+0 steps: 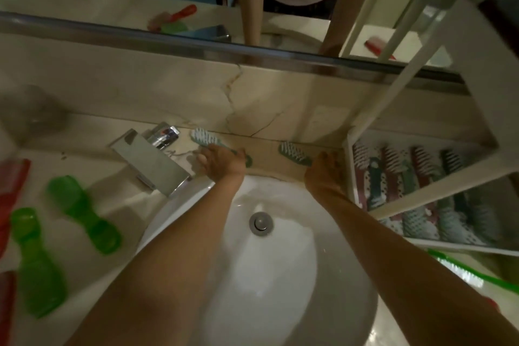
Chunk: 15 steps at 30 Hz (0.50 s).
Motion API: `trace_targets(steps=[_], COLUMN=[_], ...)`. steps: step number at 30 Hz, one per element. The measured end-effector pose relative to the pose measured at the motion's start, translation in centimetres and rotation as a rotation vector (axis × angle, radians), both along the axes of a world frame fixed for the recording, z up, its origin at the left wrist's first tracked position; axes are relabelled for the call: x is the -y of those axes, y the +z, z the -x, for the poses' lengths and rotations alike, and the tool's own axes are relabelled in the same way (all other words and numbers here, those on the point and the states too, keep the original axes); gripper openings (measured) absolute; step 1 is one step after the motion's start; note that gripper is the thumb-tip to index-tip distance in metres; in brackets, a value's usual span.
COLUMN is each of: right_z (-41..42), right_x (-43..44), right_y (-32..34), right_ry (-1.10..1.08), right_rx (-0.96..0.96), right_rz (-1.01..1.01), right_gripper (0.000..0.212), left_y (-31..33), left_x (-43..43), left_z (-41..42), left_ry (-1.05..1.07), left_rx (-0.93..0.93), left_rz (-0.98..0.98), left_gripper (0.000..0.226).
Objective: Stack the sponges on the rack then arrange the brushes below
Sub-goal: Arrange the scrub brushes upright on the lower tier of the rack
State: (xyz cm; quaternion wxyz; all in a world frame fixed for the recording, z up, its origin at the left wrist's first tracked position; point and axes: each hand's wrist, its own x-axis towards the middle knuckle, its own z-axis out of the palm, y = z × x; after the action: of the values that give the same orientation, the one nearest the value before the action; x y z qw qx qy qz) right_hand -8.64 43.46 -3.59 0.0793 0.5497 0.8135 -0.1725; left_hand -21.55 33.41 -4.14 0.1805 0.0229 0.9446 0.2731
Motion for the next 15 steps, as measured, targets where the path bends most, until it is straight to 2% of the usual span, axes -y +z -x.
trace_targets(steps=[3, 10, 15], right_z=[0.0, 0.2, 0.1], right_x=[-0.8, -0.9, -0.4], right_y=[-0.7, -0.1, 0.2], right_ry=[0.051, 0.061, 0.141], right_rx=[-0.025, -0.052, -0.097], right_rz=[-0.038, -0.013, -0.031], right_gripper=[0.041, 0.039, 0.029], left_y=[-0.8, -0.8, -0.5], left_x=[-0.7, -1.1, -0.2], left_z=[0.3, 0.4, -0.1], left_ry=[0.091, 0.263, 0.341], left_rx=[0.029, 0.130, 0.094], left_rz=[0.015, -0.032, -0.015], left_gripper=[0.093, 0.089, 0.054])
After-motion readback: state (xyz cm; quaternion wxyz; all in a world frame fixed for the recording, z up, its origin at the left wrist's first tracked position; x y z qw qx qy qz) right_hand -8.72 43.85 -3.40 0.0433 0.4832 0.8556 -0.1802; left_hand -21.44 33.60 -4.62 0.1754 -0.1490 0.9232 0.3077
